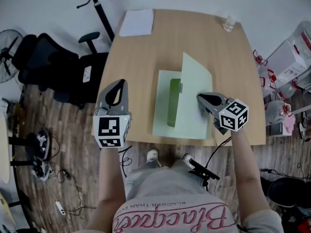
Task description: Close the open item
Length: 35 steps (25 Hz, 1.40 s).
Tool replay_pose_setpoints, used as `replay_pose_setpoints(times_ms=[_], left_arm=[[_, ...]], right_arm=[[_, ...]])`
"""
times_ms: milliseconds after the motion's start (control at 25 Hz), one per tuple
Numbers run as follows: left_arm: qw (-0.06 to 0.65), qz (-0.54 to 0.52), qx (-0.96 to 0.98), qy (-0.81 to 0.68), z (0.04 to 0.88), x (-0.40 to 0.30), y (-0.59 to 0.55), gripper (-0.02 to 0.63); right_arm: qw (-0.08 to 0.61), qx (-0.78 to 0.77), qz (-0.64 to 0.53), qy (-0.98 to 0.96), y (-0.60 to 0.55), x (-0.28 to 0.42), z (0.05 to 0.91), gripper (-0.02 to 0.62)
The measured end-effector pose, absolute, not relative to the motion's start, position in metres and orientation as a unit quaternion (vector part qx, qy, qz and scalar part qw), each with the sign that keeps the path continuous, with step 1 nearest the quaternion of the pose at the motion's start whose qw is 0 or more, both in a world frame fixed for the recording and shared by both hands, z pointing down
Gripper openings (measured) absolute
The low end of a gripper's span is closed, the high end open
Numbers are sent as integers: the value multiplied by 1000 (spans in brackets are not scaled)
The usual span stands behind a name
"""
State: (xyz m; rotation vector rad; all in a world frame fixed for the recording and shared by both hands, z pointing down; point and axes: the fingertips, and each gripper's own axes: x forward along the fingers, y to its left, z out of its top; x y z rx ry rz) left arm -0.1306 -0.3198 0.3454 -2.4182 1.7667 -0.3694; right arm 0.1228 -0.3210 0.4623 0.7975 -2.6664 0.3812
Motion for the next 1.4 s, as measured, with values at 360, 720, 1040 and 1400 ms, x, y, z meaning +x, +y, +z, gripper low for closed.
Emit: replay_pose_setpoints(times_ms=[360, 720, 1040, 1400], left_arm=[[55, -126, -800, 584, 356, -147, -318, 17], [38, -123, -797, 590, 368, -166, -319, 17], [23, -124, -799, 589, 381, -179, -319, 17], [4, -117, -800, 589, 396, -190, -321, 17]], right_arm=[[232, 260, 105, -931, -318, 86, 483, 3], [277, 253, 102, -921, -312, 65, 508, 3], [413, 212, 41, -885, -308, 44, 543, 3], [489, 179, 18, -854, -308, 22, 552, 3]])
